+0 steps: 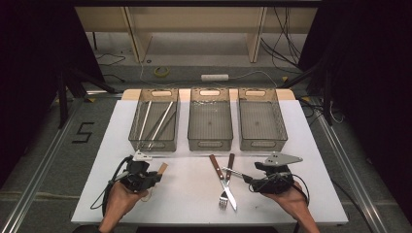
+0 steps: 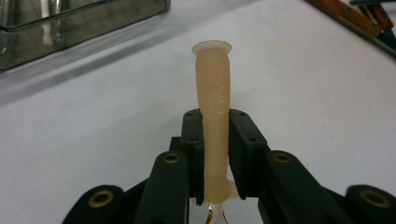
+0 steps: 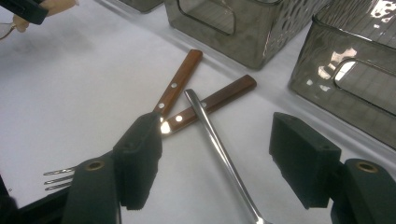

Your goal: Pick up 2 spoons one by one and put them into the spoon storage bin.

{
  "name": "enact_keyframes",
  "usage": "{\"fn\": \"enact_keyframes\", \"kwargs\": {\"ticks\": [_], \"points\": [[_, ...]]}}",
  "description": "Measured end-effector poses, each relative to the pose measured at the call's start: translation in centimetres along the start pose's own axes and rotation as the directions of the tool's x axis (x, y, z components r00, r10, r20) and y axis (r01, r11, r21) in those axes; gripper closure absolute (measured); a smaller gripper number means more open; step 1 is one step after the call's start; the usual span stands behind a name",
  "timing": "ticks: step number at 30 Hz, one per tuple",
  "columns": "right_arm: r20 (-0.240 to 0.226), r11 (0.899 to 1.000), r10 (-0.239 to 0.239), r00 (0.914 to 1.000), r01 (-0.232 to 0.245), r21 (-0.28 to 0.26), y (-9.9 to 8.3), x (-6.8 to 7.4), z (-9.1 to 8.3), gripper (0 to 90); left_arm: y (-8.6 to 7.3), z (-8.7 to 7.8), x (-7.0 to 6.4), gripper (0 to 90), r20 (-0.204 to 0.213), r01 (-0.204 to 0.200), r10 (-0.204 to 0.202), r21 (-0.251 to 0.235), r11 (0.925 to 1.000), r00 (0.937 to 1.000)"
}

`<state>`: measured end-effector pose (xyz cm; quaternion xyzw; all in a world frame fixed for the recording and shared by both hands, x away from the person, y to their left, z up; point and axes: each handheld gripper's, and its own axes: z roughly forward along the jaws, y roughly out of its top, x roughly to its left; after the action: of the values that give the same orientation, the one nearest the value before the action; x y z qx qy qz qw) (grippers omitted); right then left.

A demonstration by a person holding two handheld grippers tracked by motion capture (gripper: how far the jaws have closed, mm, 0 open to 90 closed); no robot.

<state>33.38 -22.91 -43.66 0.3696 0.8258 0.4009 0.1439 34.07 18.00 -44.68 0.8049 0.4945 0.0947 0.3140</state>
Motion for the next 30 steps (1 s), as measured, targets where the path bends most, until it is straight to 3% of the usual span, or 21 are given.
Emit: {"fn": "enact_keyframes", "kwargs": {"ticks": [3, 12, 21, 30], "points": [[0.001, 1.0, 0.002, 1.0, -0.002, -0.003, 0.0, 0.0, 0.0, 35.3, 0.2, -0.4, -0.1, 76.5, 0.023, -0.003, 0.003, -0.007, 1.0, 0.9997], [-0.001, 1.0, 0.004, 1.0, -0.004, -0.005, 0.0, -0.1, 0.0, 35.3, 1.4, -0.9, -0.6, 76.3, 0.041, -0.036, 0.038, -0.043, 0.9984, 0.9984], [-0.007, 1.0, 0.004, 1.0, -0.004, -0.008, 0.0, 0.0, 0.0, 34.5, 4.0, -1.0, -1.1, 76.1, 0.071, -0.069, 0.076, -0.089, 0.9936, 0.9946], [-0.005, 1.0, 0.012, 0.9999, -0.012, -0.016, 0.0, -0.2, -0.1, 33.3, 6.9, -0.4, -1.1, 76.0, 0.107, -0.063, 0.079, -0.138, 0.9884, 0.9911]]}}
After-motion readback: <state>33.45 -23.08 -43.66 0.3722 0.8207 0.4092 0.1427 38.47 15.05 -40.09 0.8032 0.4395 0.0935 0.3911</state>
